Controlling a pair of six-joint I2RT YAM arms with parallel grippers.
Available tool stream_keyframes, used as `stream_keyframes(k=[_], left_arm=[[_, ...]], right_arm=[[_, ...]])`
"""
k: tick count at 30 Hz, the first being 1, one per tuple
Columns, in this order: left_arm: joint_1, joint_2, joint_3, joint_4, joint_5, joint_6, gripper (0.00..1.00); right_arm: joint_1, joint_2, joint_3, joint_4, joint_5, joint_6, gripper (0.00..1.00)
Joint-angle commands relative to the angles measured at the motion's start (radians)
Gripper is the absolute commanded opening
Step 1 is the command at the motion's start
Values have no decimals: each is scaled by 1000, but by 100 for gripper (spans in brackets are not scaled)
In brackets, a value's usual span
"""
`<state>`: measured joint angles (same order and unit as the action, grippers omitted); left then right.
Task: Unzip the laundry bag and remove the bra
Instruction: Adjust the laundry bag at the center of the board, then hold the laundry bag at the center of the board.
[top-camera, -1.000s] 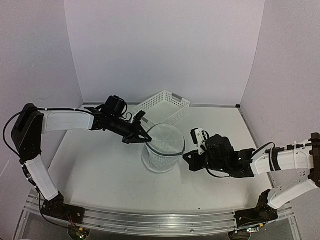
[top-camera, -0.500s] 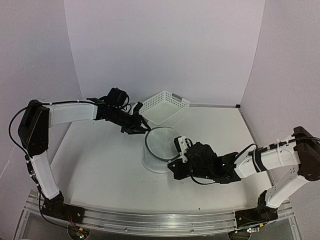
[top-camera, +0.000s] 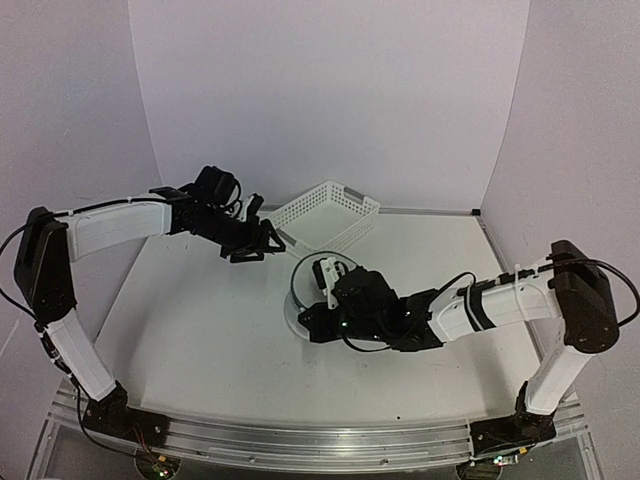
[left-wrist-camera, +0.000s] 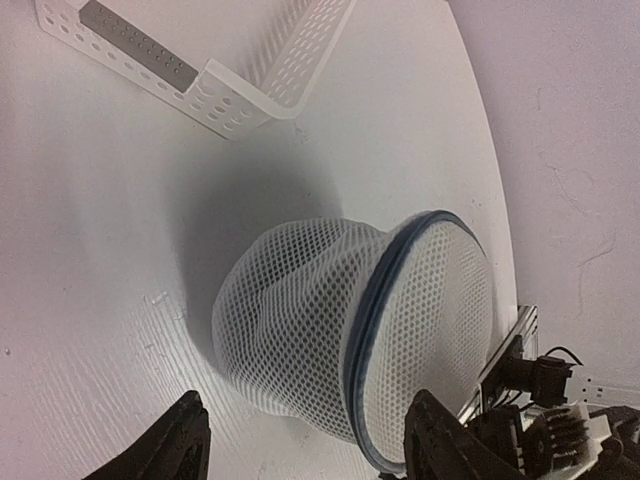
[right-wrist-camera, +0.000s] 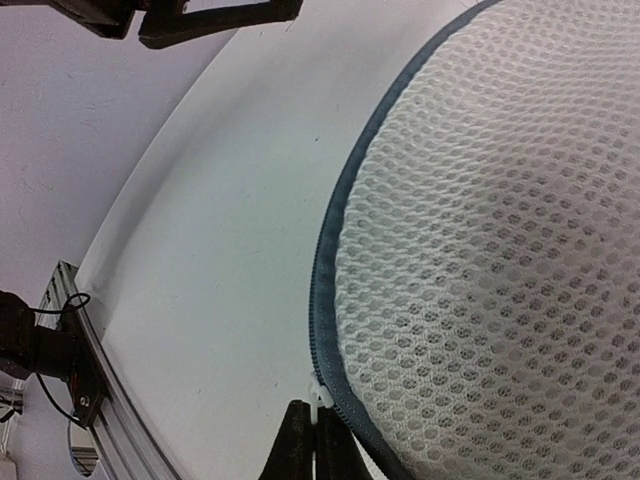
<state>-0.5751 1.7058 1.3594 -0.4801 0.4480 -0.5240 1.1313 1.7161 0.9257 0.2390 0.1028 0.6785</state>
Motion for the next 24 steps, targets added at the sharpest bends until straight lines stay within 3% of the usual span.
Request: stream_keyframes(k=[1,8,20,24], left_arm=[[0,-125,-86,30,50,-38,67],[-27,-150,-213,153,156,-103,68],[-119,10,-171,249,224,-143,67],[-135,53,-167,284,225,-169,61]], right_arm=[[4,29,75,37,-40,-2,0],[8,29,66,42,-69,-23,0],[15,-27,7,44,-57,-28,0],[18,-37,-1,45,-49,-30,0]])
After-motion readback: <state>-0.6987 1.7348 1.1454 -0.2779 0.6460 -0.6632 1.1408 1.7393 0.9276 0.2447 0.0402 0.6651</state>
